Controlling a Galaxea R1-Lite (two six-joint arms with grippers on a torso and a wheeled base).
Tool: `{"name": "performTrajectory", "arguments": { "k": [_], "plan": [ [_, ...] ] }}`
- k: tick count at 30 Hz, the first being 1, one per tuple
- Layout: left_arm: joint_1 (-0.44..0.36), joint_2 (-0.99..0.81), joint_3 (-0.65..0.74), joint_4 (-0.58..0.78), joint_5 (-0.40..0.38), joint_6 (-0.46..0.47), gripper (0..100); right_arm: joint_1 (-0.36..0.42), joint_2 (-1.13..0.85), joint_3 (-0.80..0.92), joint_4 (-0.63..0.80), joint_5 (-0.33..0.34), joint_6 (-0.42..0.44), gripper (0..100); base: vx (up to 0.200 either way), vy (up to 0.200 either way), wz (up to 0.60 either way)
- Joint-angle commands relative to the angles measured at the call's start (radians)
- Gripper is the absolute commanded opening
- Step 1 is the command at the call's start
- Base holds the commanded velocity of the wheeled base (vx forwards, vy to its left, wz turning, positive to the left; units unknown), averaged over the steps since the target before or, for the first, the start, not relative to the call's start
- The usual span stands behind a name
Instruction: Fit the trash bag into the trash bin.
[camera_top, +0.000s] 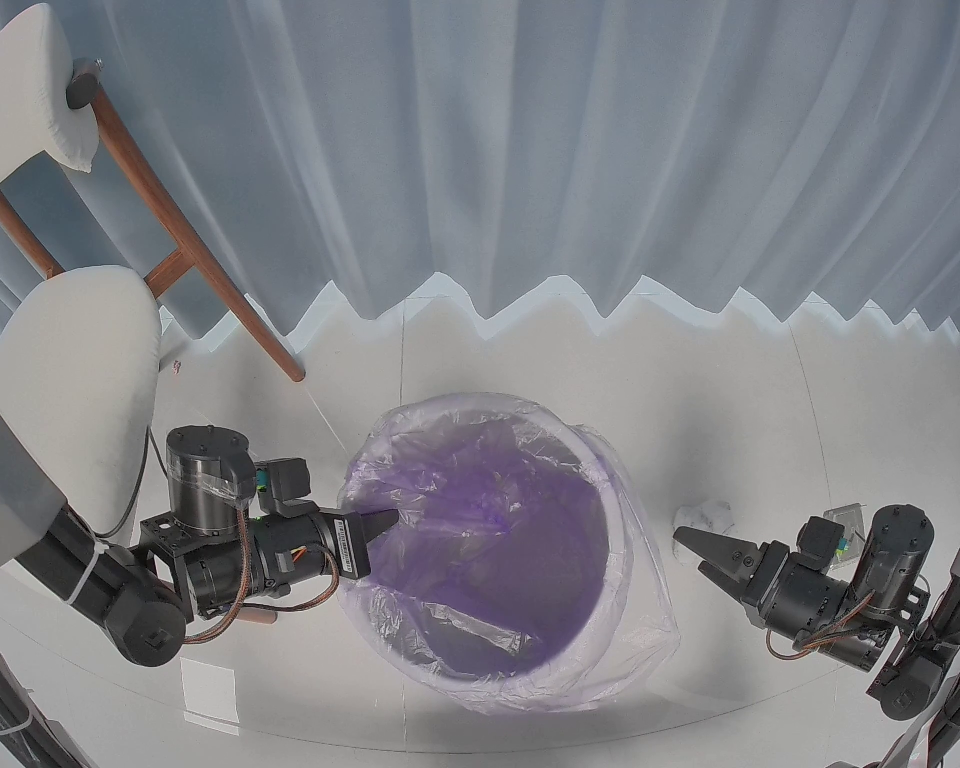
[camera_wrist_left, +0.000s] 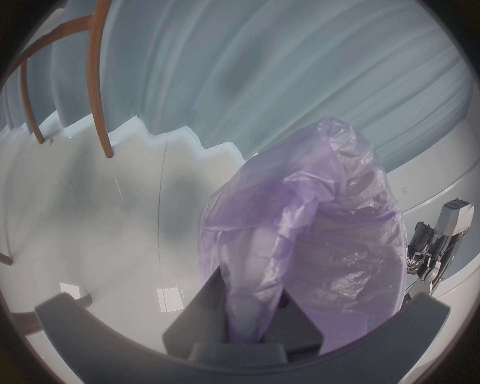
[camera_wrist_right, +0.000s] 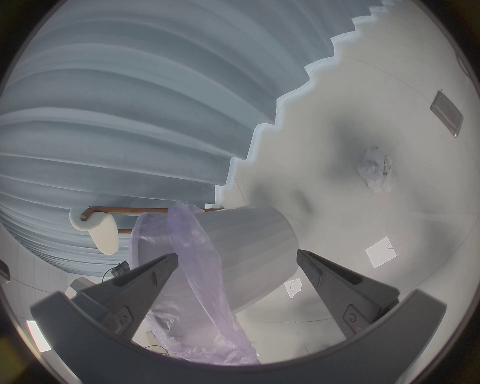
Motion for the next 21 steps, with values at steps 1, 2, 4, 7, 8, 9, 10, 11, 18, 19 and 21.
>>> {"name": "performTrajectory", "arguments": {
  "k": [1,2,4,7,8,9,10,11,18,19,21],
  "plan": [
    [-0.006,-0.025,0.0,-0.002,-0.002,0.001,0,0.003,0.017,-0.014,-0.018,0.007,-0.001,100,0.0,0.0,0.0],
    [-0.01,-0.025,0.0,-0.002,-0.001,0.001,0,0.003,0.017,-0.02,-0.018,0.009,-0.001,100,0.0,0.0,0.0],
    [-0.014,-0.026,0.002,-0.002,-0.001,0.001,0,0.009,0.014,-0.033,-0.018,0.009,-0.002,100,0.0,0.0,0.0],
    [-0.02,-0.029,0.003,0.0,0.001,0.001,0,0.029,0.019,-0.045,-0.018,0.009,-0.015,100,0.0,0.0,0.0],
    [-0.023,-0.029,0.003,0.0,0.004,0.0,0,0.034,0.022,-0.043,-0.018,0.009,-0.025,100,0.0,0.0,0.0],
    [-0.023,-0.029,0.003,0.0,0.004,0.0,0,0.034,0.022,-0.043,-0.018,0.009,-0.025,100,0.0,0.0,0.0],
    [-0.025,-0.029,0.003,0.0,0.007,0.0,0,0.052,0.042,-0.036,-0.018,0.009,-0.058,100,0.0,0.0,0.0],
    [-0.025,-0.029,0.003,0.001,0.009,0.0,0,0.057,0.048,-0.033,-0.018,0.009,-0.073,100,0.0,0.0,0.0],
    [-0.025,-0.029,0.008,0.001,0.009,0.001,0,0.062,0.058,0.006,-0.018,0.058,-0.182,100,0.0,0.0,0.0],
    [-0.028,-0.028,0.008,0.0,0.009,0.0,0,0.06,0.068,0.004,-0.018,0.058,-0.186,100,0.0,0.0,0.0],
    [-0.043,-0.029,0.009,0.0,0.009,0.001,0,0.058,0.091,-0.005,-0.018,0.056,-0.188,100,0.0,0.0,0.0]
  ]
}}
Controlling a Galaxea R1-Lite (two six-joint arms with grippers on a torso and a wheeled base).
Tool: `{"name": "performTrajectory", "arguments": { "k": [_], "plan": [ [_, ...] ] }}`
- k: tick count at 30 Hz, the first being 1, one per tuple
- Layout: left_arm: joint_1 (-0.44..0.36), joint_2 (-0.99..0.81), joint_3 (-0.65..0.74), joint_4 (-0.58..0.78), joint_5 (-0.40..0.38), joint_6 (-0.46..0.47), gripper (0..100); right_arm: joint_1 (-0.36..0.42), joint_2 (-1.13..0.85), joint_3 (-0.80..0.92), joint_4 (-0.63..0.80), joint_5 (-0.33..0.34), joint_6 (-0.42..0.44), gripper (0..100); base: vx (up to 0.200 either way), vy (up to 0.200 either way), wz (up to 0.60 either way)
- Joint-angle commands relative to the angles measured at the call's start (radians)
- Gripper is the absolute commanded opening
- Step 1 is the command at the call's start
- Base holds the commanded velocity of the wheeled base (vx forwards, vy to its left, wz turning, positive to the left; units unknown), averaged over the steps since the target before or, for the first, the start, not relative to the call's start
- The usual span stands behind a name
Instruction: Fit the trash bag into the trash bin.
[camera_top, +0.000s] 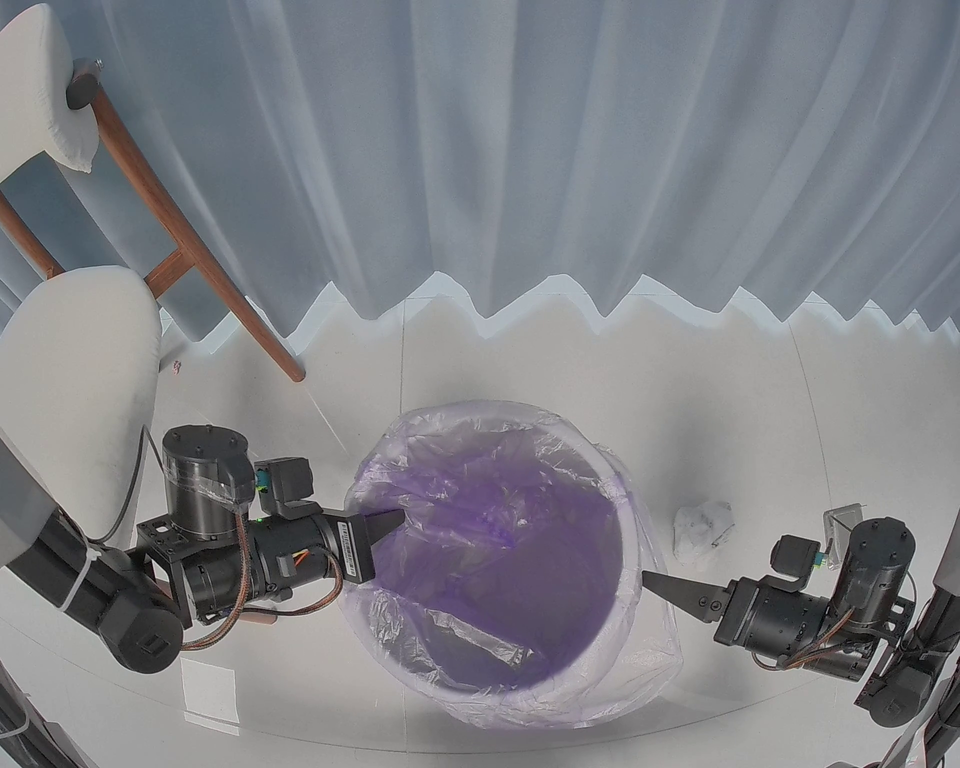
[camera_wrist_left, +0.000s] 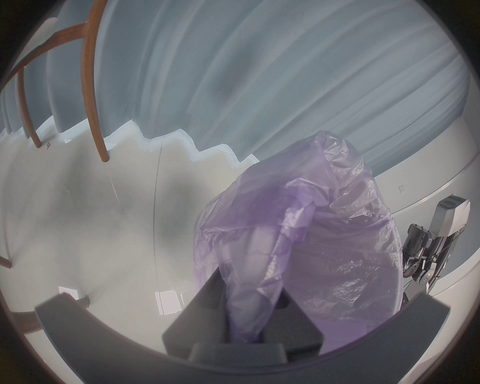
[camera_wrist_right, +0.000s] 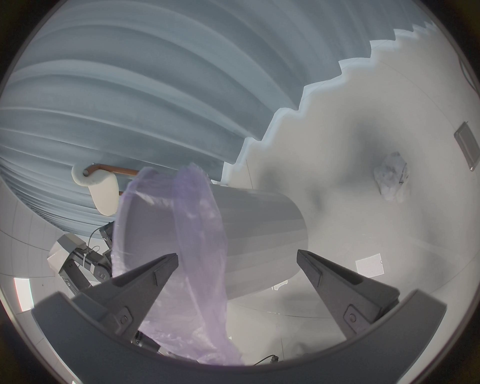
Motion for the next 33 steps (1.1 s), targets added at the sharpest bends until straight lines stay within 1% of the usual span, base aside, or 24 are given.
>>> {"name": "performTrajectory", "arguments": {
  "k": [1,3,5,8,13,20,33],
  "plan": [
    [-0.026,-0.001,0.003,-0.001,0.001,-0.001,0,-0.006,0.052,-0.005,-0.018,0.001,-0.006,100,0.0,0.0,0.0],
    [-0.029,-0.003,0.003,-0.001,0.001,0.0,0,-0.009,0.061,-0.01,-0.018,0.0,-0.006,100,0.0,0.0,0.0],
    [-0.04,-0.004,0.009,-0.002,0.004,0.002,0,-0.064,0.107,-0.053,-0.018,-0.011,-0.001,100,0.0,0.0,0.0],
    [-0.041,-0.023,0.02,-0.001,0.004,0.003,0,-0.124,0.132,-0.09,-0.016,-0.029,0.005,100,0.0,0.0,0.0],
    [-0.048,-0.046,0.052,-0.002,0.004,0.022,0,-0.182,0.138,-0.113,-0.016,-0.028,0.005,100,0.0,0.0,0.0],
    [-0.061,-0.07,0.066,-0.002,-0.002,0.031,0,-0.193,0.193,-0.15,-0.016,-0.029,0.0,100,0.0,0.0,0.0],
    [-0.063,-0.064,0.065,-0.038,0.002,0.034,0,-0.194,0.288,-0.128,-0.016,-0.031,0.003,100,0.0,0.0,0.0]
  ]
}}
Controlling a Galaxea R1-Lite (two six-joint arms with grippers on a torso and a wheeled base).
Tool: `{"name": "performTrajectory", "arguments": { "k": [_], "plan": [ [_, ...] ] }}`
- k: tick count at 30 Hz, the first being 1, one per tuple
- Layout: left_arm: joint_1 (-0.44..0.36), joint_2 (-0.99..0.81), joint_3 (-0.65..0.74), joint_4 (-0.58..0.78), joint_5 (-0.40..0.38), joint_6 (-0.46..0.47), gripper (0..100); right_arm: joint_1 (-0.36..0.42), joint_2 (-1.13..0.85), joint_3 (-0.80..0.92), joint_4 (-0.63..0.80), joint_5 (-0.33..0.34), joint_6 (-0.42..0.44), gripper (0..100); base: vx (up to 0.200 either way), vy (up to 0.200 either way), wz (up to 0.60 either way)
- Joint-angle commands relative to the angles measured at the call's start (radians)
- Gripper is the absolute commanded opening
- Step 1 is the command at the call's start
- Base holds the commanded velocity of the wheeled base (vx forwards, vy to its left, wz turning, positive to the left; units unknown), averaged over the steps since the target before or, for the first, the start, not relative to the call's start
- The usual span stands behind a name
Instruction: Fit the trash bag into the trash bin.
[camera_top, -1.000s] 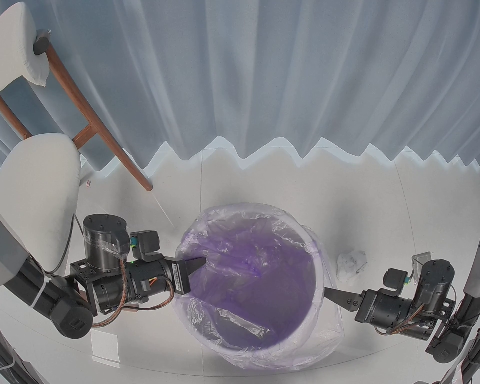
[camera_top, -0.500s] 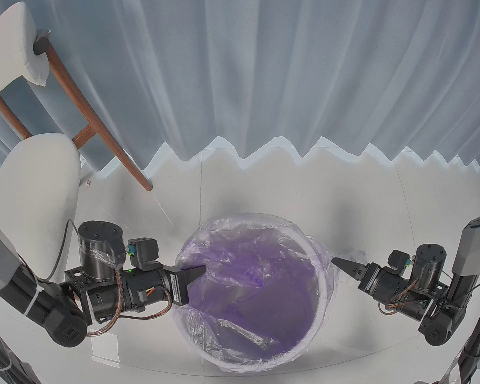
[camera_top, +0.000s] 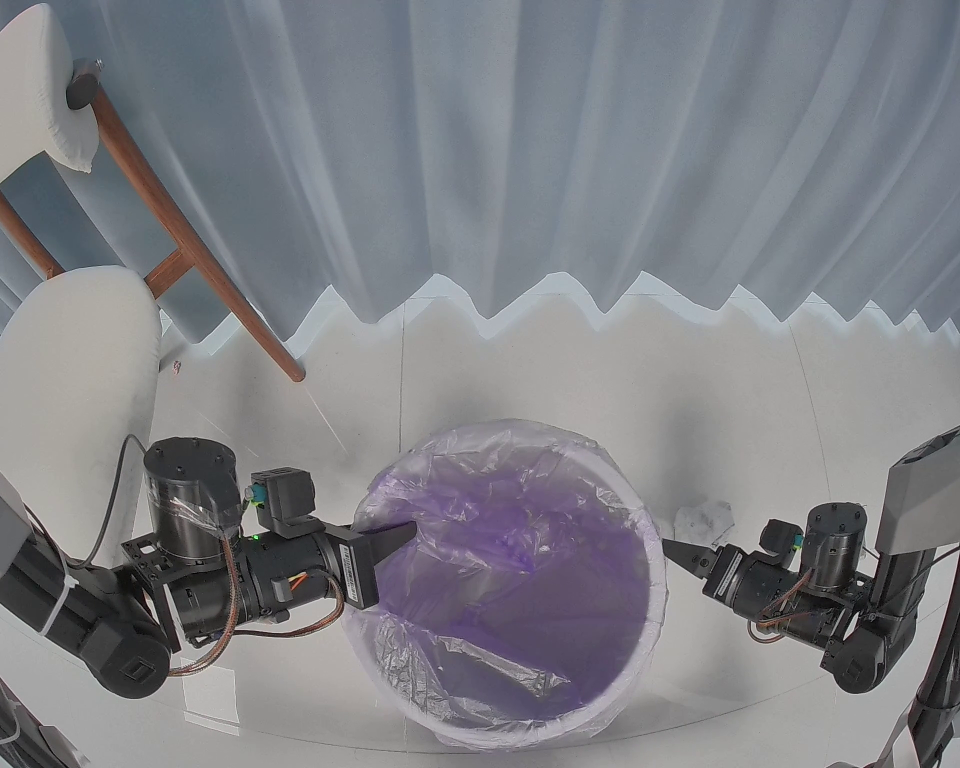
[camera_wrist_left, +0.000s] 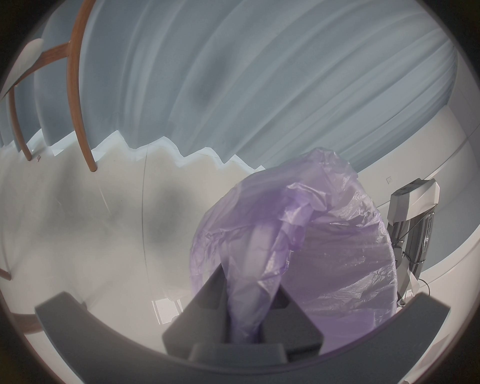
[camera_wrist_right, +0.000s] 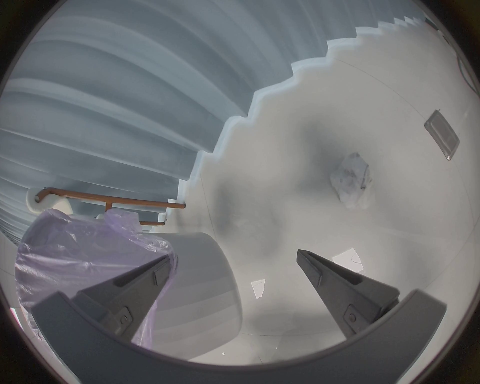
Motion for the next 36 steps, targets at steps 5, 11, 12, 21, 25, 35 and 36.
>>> {"name": "performTrajectory", "arguments": {
  "k": [5,11,12,21,25,35,36],
  "plan": [
    [0.001,0.007,0.004,-0.001,0.004,0.0,0,-0.035,0.04,0.0,-0.017,-0.004,0.012,100,0.0,0.0,0.0],
    [0.002,0.014,0.004,0.001,0.039,-0.001,0,-0.022,-0.077,0.007,-0.016,0.005,0.161,100,0.0,0.0,0.0],
    [0.002,0.021,0.004,-0.001,0.044,-0.003,0,-0.021,-0.101,0.009,-0.016,0.005,0.209,100,0.0,0.0,0.0],
    [0.014,0.079,-0.003,-0.001,0.13,-0.061,0,-0.118,-0.335,0.04,-0.013,0.005,0.658,100,0.0,0.0,0.0],
    [0.004,0.182,-0.031,-0.004,0.199,-0.166,0,-0.11,-0.356,0.152,-0.011,-0.004,0.58,100,0.0,0.0,0.0],
    [-0.009,0.522,-0.108,-0.352,0.354,-0.287,0,-0.07,-0.479,0.155,0.093,-0.052,0.485,100,0.0,0.0,0.0],
    [-0.009,0.541,-0.114,-0.37,0.361,-0.287,0,-0.068,-0.477,0.155,0.096,-0.053,0.473,100,0.0,0.0,0.0]
  ]
}}
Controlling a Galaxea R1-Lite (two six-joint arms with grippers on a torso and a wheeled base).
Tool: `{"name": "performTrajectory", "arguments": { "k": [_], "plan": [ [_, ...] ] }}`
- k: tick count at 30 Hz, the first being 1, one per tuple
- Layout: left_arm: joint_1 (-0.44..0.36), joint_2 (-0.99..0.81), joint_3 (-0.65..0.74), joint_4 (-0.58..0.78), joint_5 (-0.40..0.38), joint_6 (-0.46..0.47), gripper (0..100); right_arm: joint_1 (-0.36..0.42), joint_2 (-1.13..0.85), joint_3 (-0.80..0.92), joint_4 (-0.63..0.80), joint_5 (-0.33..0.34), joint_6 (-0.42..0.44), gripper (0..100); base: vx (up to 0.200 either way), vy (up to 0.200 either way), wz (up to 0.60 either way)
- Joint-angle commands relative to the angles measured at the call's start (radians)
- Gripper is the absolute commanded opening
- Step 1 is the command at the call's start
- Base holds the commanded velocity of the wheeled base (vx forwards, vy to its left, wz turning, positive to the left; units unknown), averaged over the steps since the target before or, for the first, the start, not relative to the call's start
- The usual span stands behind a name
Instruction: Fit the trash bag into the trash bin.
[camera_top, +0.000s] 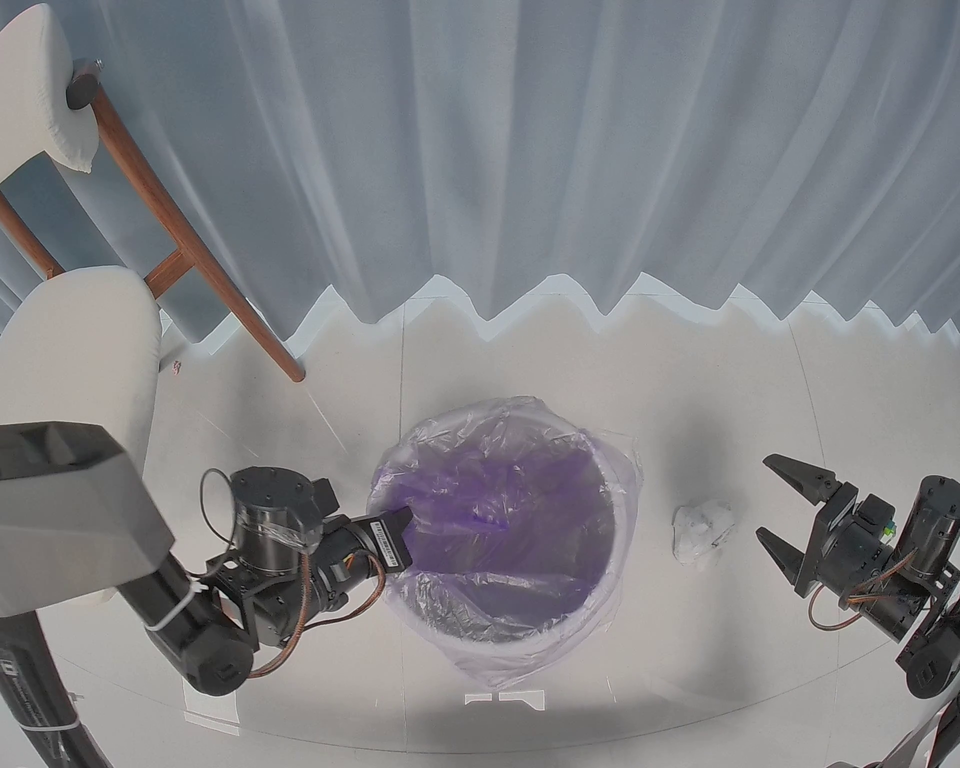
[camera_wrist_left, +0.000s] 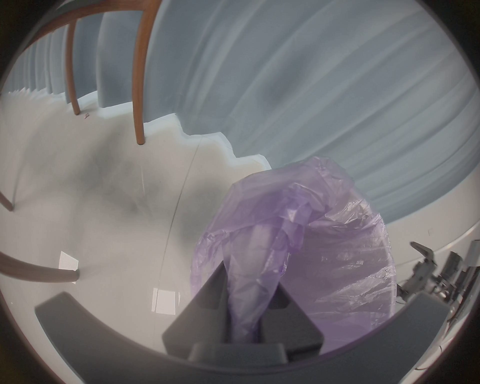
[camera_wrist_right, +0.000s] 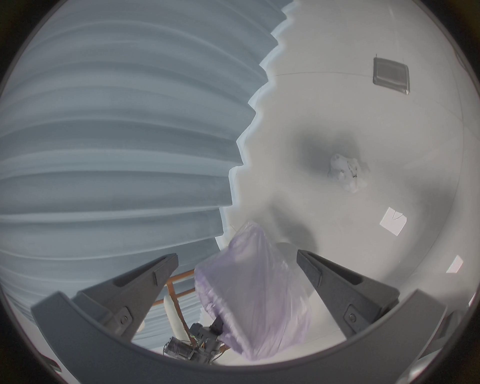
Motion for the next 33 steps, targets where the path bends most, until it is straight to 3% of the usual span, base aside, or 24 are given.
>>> {"name": "performTrajectory", "arguments": {
  "k": [1,10,14,15,24,33],
  "plan": [
    [-0.011,0.27,-0.061,-0.164,0.089,-0.035,0,0.03,-0.08,0.024,0.062,-0.025,-0.088,100,0.0,0.0,0.0],
    [-0.032,0.365,-0.098,-0.222,0.198,-0.031,0,0.032,-0.081,0.024,0.062,-0.035,-0.095,100,0.0,0.0,0.0],
    [-0.032,0.37,-0.095,-0.213,0.202,-0.008,0,0.032,-0.081,0.024,0.062,-0.035,-0.103,100,0.0,0.0,0.0],
    [-0.032,0.37,-0.095,-0.216,0.202,-0.005,100,0.032,-0.081,0.024,0.062,-0.035,-0.103,100,0.0,0.0,0.0],
    [-0.043,0.334,-0.086,-0.292,0.208,0.0,100,0.033,-0.078,0.024,0.079,-0.037,-0.103,100,0.0,0.0,0.0],
    [-0.08,0.006,0.198,-0.326,0.199,0.0,100,0.033,-0.07,0.005,0.221,-0.06,-0.158,100,0.0,0.0,0.0]
  ]
}}
